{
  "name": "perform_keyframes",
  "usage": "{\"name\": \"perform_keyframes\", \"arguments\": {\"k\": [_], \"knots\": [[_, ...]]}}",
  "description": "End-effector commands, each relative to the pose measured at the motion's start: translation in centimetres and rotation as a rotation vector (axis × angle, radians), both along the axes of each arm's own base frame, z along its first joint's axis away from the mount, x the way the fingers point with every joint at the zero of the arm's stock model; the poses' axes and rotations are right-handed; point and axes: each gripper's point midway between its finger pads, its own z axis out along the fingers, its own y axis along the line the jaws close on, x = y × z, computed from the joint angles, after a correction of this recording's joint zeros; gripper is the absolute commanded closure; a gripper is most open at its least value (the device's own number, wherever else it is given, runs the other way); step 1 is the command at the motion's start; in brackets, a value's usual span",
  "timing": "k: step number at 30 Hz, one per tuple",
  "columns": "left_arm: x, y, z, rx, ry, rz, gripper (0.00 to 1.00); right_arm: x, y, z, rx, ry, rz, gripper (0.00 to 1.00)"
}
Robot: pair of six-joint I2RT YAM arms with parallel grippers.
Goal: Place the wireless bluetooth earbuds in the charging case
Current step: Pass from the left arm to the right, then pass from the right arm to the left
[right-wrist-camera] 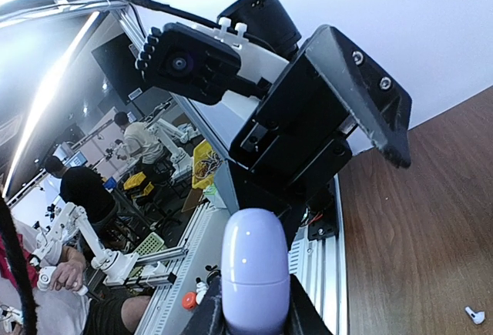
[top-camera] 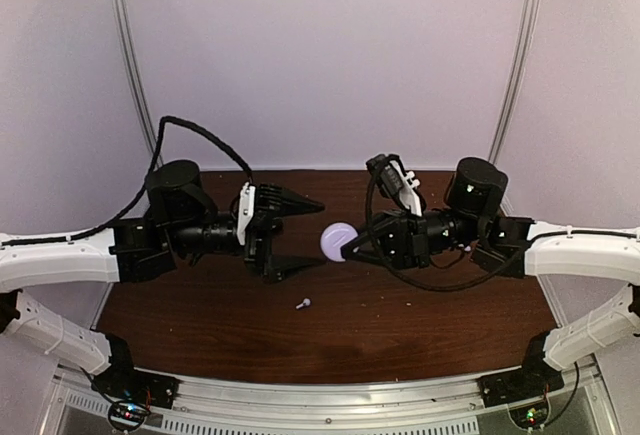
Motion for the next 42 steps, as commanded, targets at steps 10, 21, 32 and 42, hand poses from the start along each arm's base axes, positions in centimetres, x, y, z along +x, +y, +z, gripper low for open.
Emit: {"name": "perform_keyframes", "arguments": {"k": [10, 21, 32, 42], "knots": [[1.7, -0.8, 2.4, -0.067, -0.162, 0.306, 0.21, 3.3, -1.1, 2.8, 0.104, 0.031, -0.265, 0.87], [2.2, -2.5, 2.5, -0.038, -0.21, 0.388, 0.23, 3.5, -1.0, 1.9, 0.096, 0.069, -0.272, 0.86], [2.3, -2.7, 2.8, -0.03, -0.258, 0.413, 0.31, 3.7, -1.0, 1.1, 0.079, 0.085, -0.285, 0.86], [1.9, -3.1, 2.8, -0.012, -0.28, 0.399, 0.49, 3.5, -1.0, 0.8, 0.072, 0.097, -0.281, 0.86]]}}
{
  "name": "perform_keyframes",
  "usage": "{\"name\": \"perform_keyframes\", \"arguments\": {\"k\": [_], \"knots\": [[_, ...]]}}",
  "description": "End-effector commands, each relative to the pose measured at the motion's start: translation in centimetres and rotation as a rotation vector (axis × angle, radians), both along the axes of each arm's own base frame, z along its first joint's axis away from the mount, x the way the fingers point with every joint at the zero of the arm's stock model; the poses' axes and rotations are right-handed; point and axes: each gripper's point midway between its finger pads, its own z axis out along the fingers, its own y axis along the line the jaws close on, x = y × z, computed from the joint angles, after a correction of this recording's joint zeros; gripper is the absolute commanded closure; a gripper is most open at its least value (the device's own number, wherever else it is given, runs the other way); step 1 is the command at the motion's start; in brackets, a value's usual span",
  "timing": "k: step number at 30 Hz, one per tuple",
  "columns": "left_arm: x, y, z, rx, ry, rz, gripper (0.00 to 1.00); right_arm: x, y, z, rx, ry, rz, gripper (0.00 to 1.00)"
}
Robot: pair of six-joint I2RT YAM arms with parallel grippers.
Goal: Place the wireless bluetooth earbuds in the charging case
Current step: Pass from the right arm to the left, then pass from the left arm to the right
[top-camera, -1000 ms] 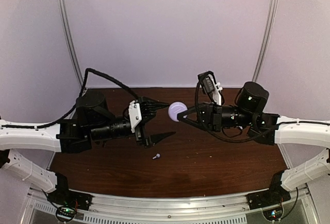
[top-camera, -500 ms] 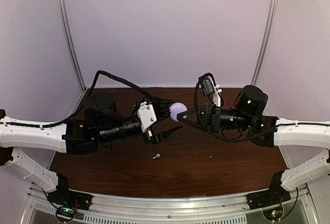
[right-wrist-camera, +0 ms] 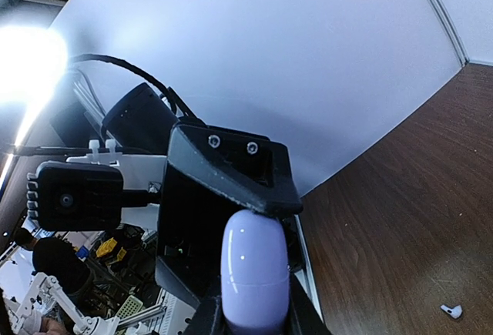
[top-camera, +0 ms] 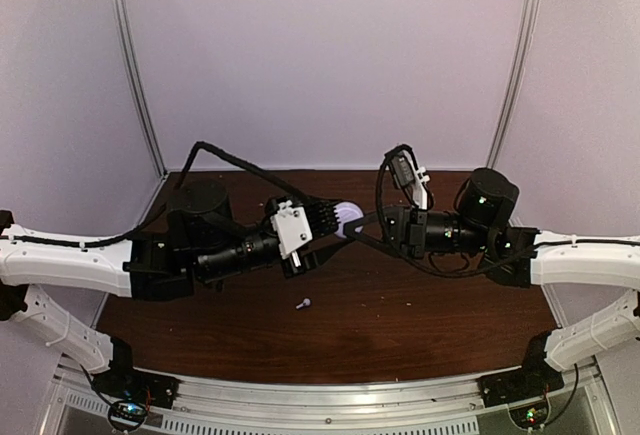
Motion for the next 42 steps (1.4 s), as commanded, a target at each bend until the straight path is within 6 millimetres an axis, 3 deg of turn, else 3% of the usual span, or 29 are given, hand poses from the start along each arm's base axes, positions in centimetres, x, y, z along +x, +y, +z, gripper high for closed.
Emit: {"name": "perform_keyframes", "arguments": {"k": [1, 4, 10, 12, 15, 22, 34, 42], "knots": [[-0.2, -0.2, 2.1, -0.038, -0.034, -0.005, 0.51, -0.4, -0.2, 0.5, 0.025, -0.006, -0.003, 0.85], [-0.7, -0.2, 1.8, -0.024, -0.034, -0.03, 0.57, -0.5, -0.3, 0.5, 0.026, -0.007, 0.004, 0.82], [-1.7, -0.2, 0.6, 0.037, -0.026, -0.092, 0.66, -0.6, -0.4, 0.9, 0.001, -0.031, 0.002, 0.57], [-2.2, -0.3, 0.2, 0.059, -0.016, -0.118, 0.66, -0.6, -0.4, 0.9, -0.007, -0.038, 0.003, 0.53], [-3.4, -0.3, -0.4, 0.088, -0.004, -0.187, 0.67, -0.8, -0.5, 0.6, -0.029, -0.039, 0.012, 0.53], [-4.8, -0.2, -1.2, 0.139, 0.003, -0.267, 0.68, -1.7, -0.2, -0.2, -0.085, -0.035, 0.081, 0.67], [-4.6, -0.5, -1.6, 0.177, -0.016, -0.266, 0.73, -2.9, 0.0, -1.7, -0.156, 0.005, 0.16, 0.59], [-4.6, -0.8, -2.0, 0.208, -0.03, -0.27, 0.74, -3.0, 0.1, -1.8, -0.173, 0.011, 0.173, 0.75]]}}
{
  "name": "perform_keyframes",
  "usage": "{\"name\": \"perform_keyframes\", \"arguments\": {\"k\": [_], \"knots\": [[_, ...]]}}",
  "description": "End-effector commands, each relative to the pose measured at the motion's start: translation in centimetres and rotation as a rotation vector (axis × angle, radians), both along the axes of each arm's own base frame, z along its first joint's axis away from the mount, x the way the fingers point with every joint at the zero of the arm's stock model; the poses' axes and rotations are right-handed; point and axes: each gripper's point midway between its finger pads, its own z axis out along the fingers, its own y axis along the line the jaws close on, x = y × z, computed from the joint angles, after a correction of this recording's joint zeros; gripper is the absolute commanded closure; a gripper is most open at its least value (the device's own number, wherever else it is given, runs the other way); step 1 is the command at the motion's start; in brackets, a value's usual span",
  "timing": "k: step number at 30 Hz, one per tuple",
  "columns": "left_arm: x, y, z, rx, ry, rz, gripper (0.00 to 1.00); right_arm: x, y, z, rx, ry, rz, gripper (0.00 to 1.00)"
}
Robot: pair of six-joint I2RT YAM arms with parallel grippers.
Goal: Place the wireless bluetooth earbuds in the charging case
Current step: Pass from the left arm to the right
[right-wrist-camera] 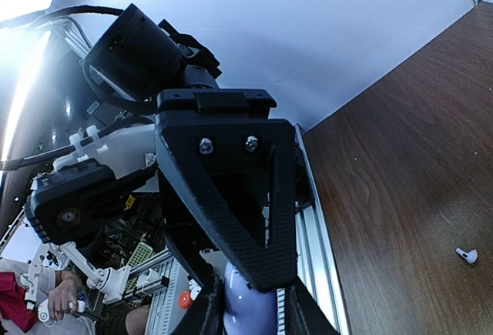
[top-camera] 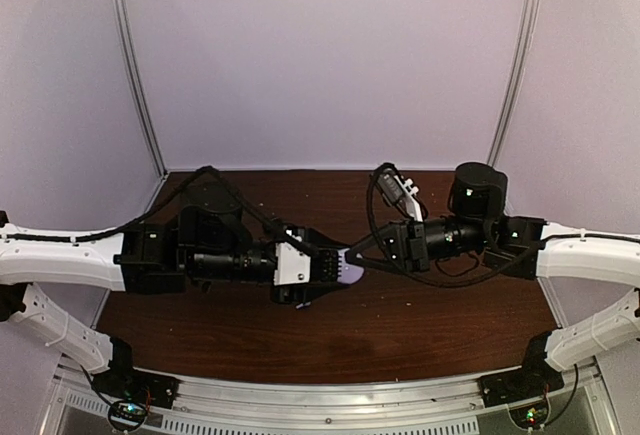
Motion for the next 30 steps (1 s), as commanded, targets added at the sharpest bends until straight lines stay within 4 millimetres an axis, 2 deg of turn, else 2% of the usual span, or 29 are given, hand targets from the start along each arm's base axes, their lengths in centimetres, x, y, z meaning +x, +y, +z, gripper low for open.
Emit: {"name": "perform_keyframes", "arguments": {"k": [1, 10, 15, 17, 20, 27, 30], "knots": [[-0.2, -0.7, 2.5, -0.05, -0.037, -0.018, 0.74, -0.4, 0.3, 0.9, 0.009, -0.013, 0.029, 0.75], [0.0, -0.9, 2.4, -0.043, -0.049, -0.011, 0.74, -0.7, 0.4, 0.4, -0.005, 0.0, 0.049, 0.72], [0.1, -0.9, 2.3, -0.043, -0.05, -0.007, 0.72, -0.7, 0.3, 0.6, -0.004, -0.013, 0.046, 0.81], [0.4, -0.8, 2.6, -0.061, -0.041, 0.013, 0.64, -0.7, 0.2, 0.8, -0.001, -0.018, 0.043, 0.84], [1.1, -0.3, 3.1, -0.106, -0.016, 0.066, 0.43, -0.6, 0.1, 1.1, 0.005, -0.027, 0.032, 0.86], [2.8, 3.0, 6.2, -0.32, 0.067, 0.229, 0.03, -0.2, -0.6, 3.1, 0.064, -0.084, -0.017, 0.89], [3.3, 4.0, 7.1, -0.376, 0.177, 0.261, 0.02, 0.1, -1.1, 4.7, 0.105, -0.133, -0.051, 0.89]]}}
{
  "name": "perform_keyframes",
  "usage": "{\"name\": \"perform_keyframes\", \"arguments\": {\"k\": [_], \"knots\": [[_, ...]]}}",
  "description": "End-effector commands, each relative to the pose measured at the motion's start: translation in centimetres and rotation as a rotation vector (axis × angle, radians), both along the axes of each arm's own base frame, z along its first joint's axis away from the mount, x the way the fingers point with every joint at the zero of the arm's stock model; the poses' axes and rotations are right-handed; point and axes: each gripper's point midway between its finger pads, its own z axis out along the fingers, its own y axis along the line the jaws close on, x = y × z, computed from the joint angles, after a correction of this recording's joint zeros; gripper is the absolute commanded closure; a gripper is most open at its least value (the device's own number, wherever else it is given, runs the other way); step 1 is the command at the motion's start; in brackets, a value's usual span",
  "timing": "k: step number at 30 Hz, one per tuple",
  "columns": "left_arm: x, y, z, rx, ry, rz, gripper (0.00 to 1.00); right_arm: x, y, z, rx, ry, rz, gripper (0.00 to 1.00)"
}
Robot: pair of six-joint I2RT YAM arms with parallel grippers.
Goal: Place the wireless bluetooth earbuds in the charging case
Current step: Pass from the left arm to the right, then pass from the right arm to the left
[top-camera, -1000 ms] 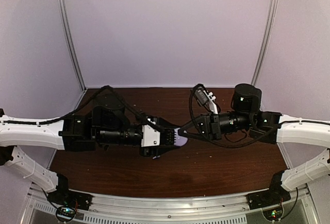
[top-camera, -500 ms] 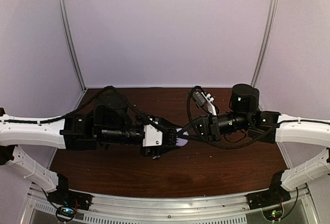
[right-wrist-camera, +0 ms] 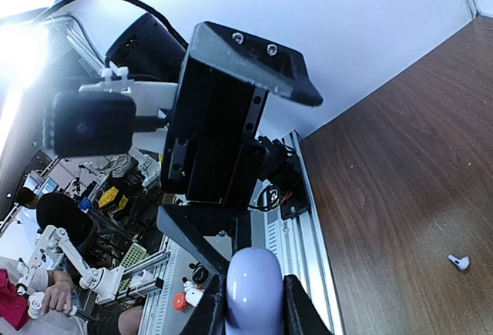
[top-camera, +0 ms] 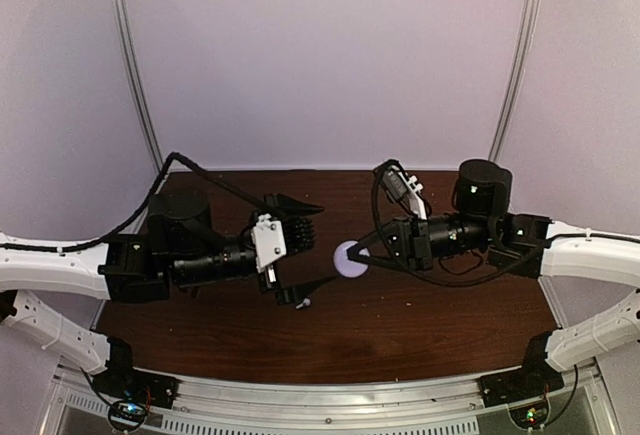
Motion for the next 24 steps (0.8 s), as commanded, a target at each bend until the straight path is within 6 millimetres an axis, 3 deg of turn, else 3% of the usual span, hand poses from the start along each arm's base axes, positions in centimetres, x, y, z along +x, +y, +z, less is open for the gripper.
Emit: {"name": "perform_keyframes", "arguments": {"k": [1, 4, 11, 18, 24], "knots": [[1.3, 1.9, 5.0, -0.238, 0.139, 0.08, 0.02, 0.6, -1.1, 4.7, 0.119, -0.129, -0.068, 0.89], [0.8, 1.5, 4.9, -0.247, 0.245, 0.035, 0.02, 1.1, -1.4, 6.3, 0.151, -0.195, -0.113, 0.89], [-2.9, -0.3, 5.9, -0.293, 0.398, -0.212, 0.03, 1.4, -1.6, 9.2, 0.228, -0.317, -0.14, 0.88], [-4.1, -2.5, 7.1, -0.333, 0.527, -0.337, 0.33, 1.0, -1.1, 9.8, 0.256, -0.373, -0.102, 0.88], [-3.3, -2.8, 7.3, -0.394, 0.575, -0.317, 0.51, 0.6, -0.9, 9.9, 0.266, -0.385, -0.075, 0.88]]}}
